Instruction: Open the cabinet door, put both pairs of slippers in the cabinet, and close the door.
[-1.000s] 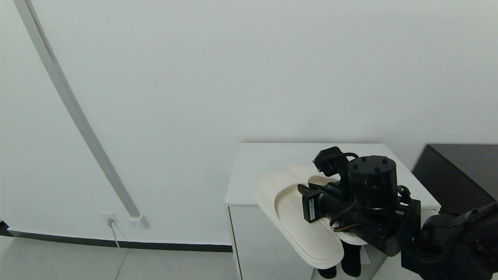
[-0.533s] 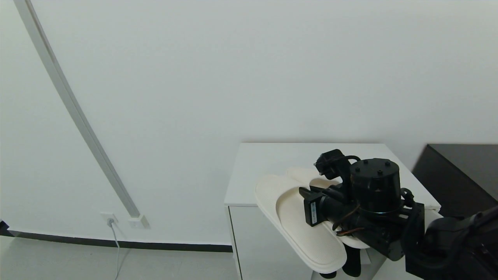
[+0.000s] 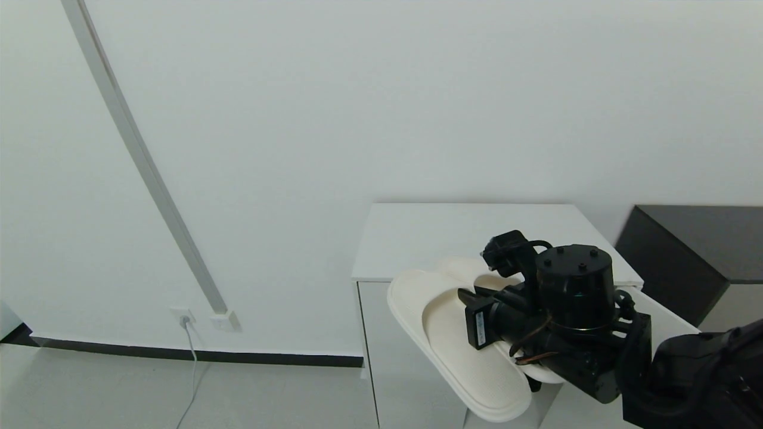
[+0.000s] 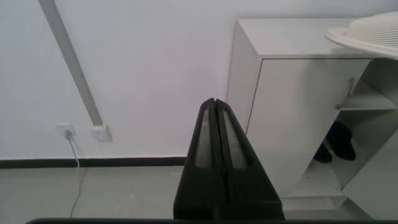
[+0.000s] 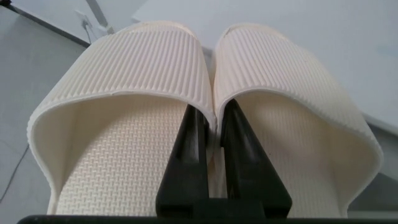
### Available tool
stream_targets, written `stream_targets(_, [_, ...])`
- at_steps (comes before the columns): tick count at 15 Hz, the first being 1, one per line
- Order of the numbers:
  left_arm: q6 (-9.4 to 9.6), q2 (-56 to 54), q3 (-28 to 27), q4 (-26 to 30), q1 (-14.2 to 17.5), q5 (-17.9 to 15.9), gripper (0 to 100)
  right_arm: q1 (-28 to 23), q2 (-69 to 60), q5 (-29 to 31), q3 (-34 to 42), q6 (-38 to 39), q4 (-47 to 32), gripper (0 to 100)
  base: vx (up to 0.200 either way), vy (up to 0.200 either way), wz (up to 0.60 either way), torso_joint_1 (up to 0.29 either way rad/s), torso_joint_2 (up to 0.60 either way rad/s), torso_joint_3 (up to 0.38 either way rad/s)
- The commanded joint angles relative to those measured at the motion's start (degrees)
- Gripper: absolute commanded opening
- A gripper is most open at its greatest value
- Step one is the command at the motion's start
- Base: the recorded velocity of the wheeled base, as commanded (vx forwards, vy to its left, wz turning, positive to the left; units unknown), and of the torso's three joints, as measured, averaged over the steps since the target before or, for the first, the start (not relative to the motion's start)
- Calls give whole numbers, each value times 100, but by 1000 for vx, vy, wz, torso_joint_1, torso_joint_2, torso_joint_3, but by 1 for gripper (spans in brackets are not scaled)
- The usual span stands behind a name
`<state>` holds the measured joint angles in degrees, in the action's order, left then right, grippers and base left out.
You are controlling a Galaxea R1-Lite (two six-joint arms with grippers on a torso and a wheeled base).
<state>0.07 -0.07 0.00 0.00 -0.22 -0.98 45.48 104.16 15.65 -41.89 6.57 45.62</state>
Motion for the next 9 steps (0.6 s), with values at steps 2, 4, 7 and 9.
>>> stream_targets(2, [1,7,0,0,-4,1,0,4,-1,-1,23,2,0,0,-100,0,0,1,4,4])
stream_targets(4, [1,7,0,0,-4,1,0,4,8,-1,40,2,0,0,0,0,0,0,0,0])
stream_targets(7, [1,7,0,0,-4,1,0,4,8,-1,40,2,0,0,0,0,0,0,0,0])
stream_targets(9, [1,7,0,0,-4,1,0,4,17,-1,49,2,0,0,0,0,0,0,0,0])
